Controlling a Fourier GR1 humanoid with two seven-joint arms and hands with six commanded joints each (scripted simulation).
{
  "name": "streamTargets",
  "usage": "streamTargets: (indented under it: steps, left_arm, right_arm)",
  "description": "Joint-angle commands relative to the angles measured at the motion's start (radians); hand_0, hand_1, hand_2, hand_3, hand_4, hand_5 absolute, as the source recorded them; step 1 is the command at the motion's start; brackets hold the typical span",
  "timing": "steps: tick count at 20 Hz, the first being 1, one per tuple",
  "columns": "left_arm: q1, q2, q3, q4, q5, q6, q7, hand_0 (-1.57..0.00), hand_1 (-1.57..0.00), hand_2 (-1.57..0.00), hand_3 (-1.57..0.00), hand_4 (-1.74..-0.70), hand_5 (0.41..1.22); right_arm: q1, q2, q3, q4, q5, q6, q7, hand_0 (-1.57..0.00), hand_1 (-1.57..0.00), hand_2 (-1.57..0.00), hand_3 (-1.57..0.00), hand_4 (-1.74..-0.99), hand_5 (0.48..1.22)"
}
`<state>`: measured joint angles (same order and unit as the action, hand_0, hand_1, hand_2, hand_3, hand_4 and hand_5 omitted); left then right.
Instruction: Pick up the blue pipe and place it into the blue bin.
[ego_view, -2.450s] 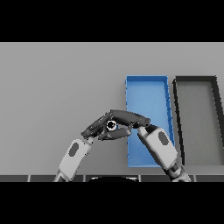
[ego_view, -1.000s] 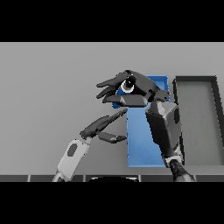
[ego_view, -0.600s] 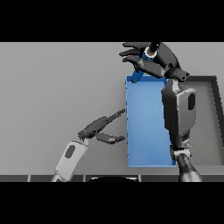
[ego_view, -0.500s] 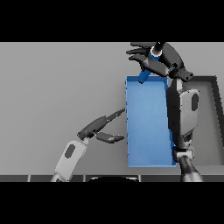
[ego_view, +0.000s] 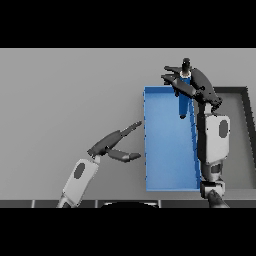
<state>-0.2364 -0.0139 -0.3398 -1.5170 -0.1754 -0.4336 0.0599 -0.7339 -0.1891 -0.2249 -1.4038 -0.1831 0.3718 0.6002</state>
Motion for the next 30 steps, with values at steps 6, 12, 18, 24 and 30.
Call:
streamTargets:
  steps: [6,12,18,24,30]
  left_arm:
    - [-0.002,0.000,-0.003,-0.012,-0.017,0.018,0.004,0.00,0.00,0.00,0.00,-0.92,0.474]
    - [0.003,-0.007,-0.010,-0.012,-0.026,0.026,-0.014,0.00,0.00,0.00,0.00,-0.92,0.486]
    - [0.017,-0.002,-0.011,-0.009,-0.022,0.020,-0.018,0.00,0.00,0.00,0.00,-0.92,0.493]
    - [0.020,0.000,-0.010,-0.020,-0.017,0.020,-0.007,0.00,0.00,0.00,0.00,-0.93,0.495]
    - [0.020,0.005,-0.005,-0.014,-0.015,0.018,-0.021,0.00,0.00,0.00,0.00,-0.93,0.496]
  right_arm:
    - [0.098,0.003,0.024,0.098,0.077,-0.073,0.009,-1.57,-1.57,-1.57,-1.57,-1.498,1.221]
    - [0.116,-0.096,0.211,0.287,-0.058,-0.201,0.010,-1.57,-1.57,-1.57,-0.51,-1.661,1.221]
    - [0.049,-0.302,0.563,0.403,-0.419,-0.430,0.010,-0.69,-0.66,-0.63,-0.19,-1.370,1.125]
    - [0.028,-0.470,0.817,0.243,-0.391,-0.325,0.010,-0.18,-0.17,-0.16,-0.05,-1.219,0.870]
    - [-0.013,-0.515,0.934,0.245,-0.427,-0.317,0.010,-0.05,-0.04,-0.04,-0.01,-1.125,0.747]
